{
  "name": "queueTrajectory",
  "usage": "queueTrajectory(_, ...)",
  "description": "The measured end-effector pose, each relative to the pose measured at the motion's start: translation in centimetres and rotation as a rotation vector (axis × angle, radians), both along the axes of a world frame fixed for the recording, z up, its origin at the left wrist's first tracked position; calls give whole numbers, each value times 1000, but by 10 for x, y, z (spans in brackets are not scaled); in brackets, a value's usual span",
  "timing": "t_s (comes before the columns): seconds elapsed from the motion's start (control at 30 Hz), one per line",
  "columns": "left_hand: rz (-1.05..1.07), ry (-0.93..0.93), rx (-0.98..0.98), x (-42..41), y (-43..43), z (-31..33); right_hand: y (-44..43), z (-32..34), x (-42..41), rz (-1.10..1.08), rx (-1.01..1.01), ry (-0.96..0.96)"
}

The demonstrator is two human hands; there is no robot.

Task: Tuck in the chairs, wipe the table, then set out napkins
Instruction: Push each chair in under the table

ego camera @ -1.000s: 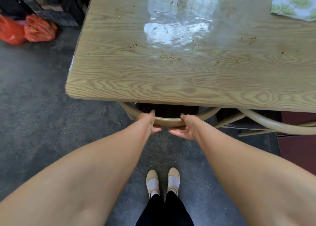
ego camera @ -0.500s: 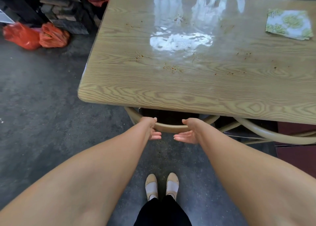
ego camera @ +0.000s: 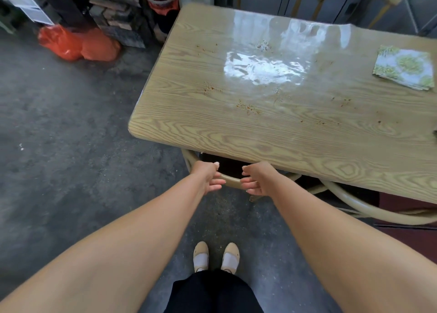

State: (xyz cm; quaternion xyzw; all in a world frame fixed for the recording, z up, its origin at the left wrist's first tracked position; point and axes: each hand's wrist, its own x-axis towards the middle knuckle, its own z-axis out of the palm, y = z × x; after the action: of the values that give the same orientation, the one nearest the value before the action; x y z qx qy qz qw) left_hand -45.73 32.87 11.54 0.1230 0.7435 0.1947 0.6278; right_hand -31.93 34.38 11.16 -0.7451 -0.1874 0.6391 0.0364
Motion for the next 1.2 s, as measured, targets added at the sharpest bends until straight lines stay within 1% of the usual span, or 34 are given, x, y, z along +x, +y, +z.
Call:
queueTrajectory(0.1, -39, 41, 65, -13, 2, 7, 8, 14, -13, 78, 45, -9)
queueTrajectory(0.17, -94, 78, 110, -26, 6, 14, 13, 18, -27, 169, 108, -1)
queueTrajectory(0.27, -217, 166, 197, -49, 11, 20, 23, 11, -48, 303, 220, -143)
queueTrajectory(0.33, -305, 222, 245, -68, 16, 22, 28, 8, -66, 373, 280, -191)
queueTrajectory(0.43, -398, 279, 294, -107, 27, 26, 40, 3, -104, 457, 321, -234)
queueTrajectory(0.57, -434, 293, 322, -160, 42, 28, 57, 2, -160, 499, 363, -288)
queueTrajectory(0.67, -470, 303, 335, -206, 59, 29, 69, 8, -207, 544, 351, -331)
queueTrajectory(0.87, -601, 391, 370, -279, 109, 31, 106, -2, -277, 491, 363, -317)
queueTrajectory(1.0, -641, 361, 388, -303, 145, 29, 132, -8, -301, 467, 344, -310)
queueTrajectory(1.2, -771, 317, 374, -322, 216, 26, 197, -17, -321, 358, 323, -312)
